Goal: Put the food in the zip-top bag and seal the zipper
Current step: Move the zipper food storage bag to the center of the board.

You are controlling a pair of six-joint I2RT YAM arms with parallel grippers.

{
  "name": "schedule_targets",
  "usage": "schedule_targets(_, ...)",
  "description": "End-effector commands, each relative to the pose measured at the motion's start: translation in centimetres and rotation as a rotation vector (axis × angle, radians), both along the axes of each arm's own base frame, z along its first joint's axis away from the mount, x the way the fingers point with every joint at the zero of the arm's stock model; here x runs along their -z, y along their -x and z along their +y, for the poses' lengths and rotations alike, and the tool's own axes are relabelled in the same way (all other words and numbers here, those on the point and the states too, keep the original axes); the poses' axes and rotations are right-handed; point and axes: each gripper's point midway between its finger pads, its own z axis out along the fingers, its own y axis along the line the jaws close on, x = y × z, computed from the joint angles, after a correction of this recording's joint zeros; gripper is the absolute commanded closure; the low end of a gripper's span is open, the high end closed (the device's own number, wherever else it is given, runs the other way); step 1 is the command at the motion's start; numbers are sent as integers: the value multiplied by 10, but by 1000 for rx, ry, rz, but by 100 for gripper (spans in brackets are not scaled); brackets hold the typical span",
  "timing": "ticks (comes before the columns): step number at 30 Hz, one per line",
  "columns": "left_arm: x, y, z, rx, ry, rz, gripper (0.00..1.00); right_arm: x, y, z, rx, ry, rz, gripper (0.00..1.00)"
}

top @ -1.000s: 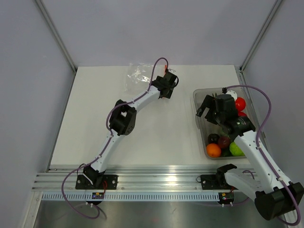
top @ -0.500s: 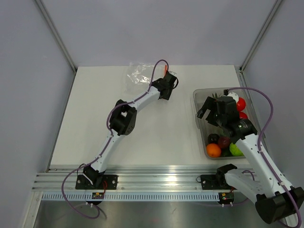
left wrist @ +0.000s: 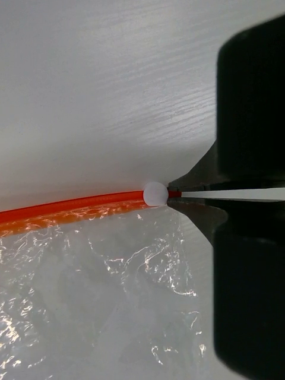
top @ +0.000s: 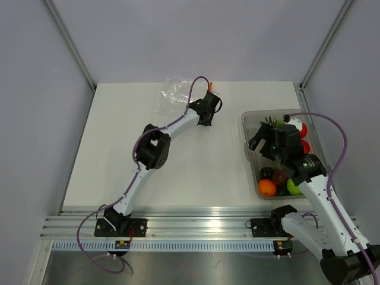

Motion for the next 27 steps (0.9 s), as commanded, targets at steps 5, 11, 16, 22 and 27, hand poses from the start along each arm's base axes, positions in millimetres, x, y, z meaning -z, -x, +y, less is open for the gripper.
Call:
schedule_targets(5,-10,47,29,-28,-23,123,100,-3,3,-2,7,4,-7,1)
schedule_targets(11,-10,118,55,-51,-31,243,100,-2,4,-2,6,2,-7,1)
schedule_targets(16,-6,193,71,-7,-85,301,100,-2,4,-3,1,8,-10,0)
schedule_targets(22,-16,259,92,48,-118,354,33,2,0,1,-14,8,-8,1)
schedule_targets(27,-58,259,95,56,-95,315,18,6,-3,5,-34,9,9,1)
